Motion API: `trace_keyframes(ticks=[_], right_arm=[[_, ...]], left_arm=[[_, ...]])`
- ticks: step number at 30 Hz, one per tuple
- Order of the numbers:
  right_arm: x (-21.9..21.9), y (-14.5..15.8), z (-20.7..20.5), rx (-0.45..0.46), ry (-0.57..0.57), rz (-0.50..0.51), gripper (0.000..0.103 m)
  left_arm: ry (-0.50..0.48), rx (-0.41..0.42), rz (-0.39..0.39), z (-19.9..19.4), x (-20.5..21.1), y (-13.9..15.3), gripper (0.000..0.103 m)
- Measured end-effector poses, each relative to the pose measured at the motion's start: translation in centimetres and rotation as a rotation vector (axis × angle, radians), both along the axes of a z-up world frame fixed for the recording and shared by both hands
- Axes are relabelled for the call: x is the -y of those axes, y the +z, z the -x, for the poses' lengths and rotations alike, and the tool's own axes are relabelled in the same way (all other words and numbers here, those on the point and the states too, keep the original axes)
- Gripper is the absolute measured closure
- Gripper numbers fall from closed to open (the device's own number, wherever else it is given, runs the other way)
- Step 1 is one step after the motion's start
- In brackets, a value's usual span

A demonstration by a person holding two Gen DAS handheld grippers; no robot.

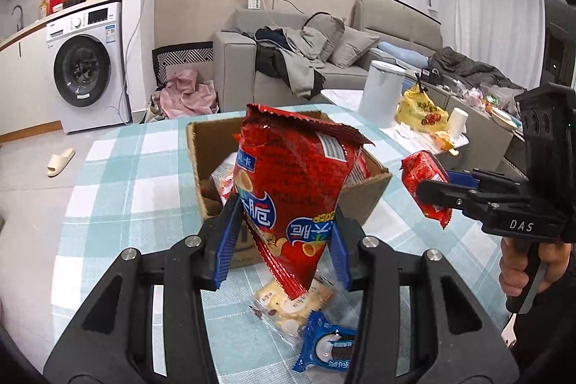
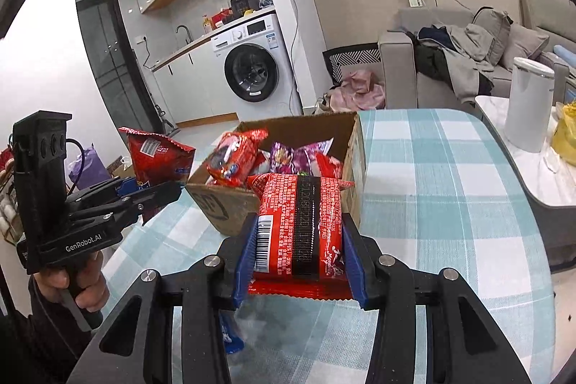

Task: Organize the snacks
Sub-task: 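Carry both held packs up and over the cardboard box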

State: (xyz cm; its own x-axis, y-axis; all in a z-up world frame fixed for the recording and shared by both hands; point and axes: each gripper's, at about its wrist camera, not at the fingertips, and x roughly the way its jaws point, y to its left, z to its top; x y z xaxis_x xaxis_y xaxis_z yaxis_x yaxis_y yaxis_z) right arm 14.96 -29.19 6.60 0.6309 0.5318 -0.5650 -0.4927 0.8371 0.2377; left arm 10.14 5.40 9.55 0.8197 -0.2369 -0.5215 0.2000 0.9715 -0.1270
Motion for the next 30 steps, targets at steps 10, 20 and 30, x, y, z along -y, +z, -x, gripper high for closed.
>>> trace_keyframes(ticks=[10,20,30], right_arm=[[-0.4,1.3,-1.9,0.011,-0.013,-0.057,0.059],[-1.2,1.4,-4.0,-0.018,-0.021,-0.087,0.059],[-3.1,0.8,-6.3,-0.047,-0.010,-0.084,0.059]], left_arm=[[0.059,0.006,-0.004,-2.6,-2.1,1.8,0.061],[0.067,-0.041,-0.003,-6.6,-0.9,-0.2,0.061],[0.033,-0.053,0.025,-10.2,0.6,-2.1,0.061]])
